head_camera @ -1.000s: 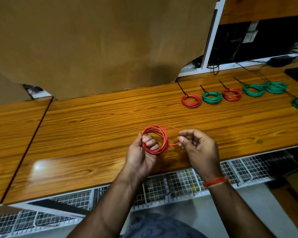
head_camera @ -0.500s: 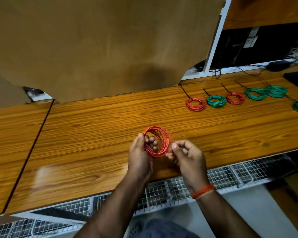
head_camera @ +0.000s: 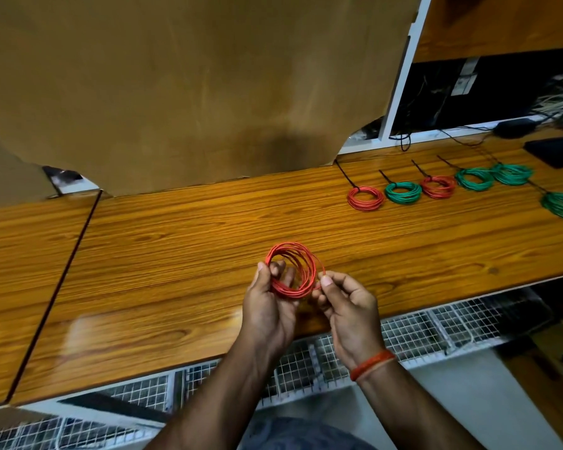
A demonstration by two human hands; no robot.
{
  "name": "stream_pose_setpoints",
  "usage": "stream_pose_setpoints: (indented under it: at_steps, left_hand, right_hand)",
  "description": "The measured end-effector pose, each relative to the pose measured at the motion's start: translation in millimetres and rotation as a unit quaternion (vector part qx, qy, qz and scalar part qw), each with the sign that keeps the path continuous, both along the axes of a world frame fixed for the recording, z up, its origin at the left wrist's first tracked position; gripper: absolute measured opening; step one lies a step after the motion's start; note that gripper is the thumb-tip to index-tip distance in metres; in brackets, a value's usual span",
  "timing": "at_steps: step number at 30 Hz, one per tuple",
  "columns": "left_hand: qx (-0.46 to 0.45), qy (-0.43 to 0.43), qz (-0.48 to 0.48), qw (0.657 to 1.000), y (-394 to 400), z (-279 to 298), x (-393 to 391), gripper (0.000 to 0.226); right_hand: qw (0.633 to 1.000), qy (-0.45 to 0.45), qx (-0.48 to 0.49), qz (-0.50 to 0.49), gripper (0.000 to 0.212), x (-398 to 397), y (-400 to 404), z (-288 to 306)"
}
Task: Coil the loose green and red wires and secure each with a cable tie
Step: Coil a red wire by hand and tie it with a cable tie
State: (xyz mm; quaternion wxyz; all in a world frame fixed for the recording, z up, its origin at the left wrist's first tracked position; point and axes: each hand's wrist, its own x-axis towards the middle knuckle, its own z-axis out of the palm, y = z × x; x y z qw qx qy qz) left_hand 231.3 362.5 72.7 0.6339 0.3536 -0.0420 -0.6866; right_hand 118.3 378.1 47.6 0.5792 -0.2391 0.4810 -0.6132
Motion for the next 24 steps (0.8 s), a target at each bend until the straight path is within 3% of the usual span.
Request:
stream_pose_setpoints:
  at_steps: [7,11,16,18,22,24]
  left_hand:
    - [0.029,0.038,-0.006,0.999,11,0,-16,0.039]
    - [0.044,0.01,0.04,0.998,13,1,-31,0.037]
    - [0.073,-0.025,0.093,0.993,13,-3,-44,0.038]
    - [0.074,-0.027,0.092,0.993,15,-8,-51,0.038]
    - [0.047,-0.091,0.076,0.992,23,-15,-69,0.036]
    - [0.037,-0.122,0.055,0.99,29,-16,-80,0.035]
  right_hand:
    - [0.989,0.147,-0.001,0.008,0.007,-12,12,2]
    - [0.963,0.249,-0.039,0.096,0.006,-16,22,3]
    - [0.926,0.297,-0.058,0.226,0.013,-47,31,13]
    - [0.921,0.332,-0.045,0.197,0.01,-59,36,13]
    - [0.895,0.44,-0.061,0.032,0.003,-90,36,13]
    - [0.885,0.457,-0.086,0.015,0.018,-103,30,15]
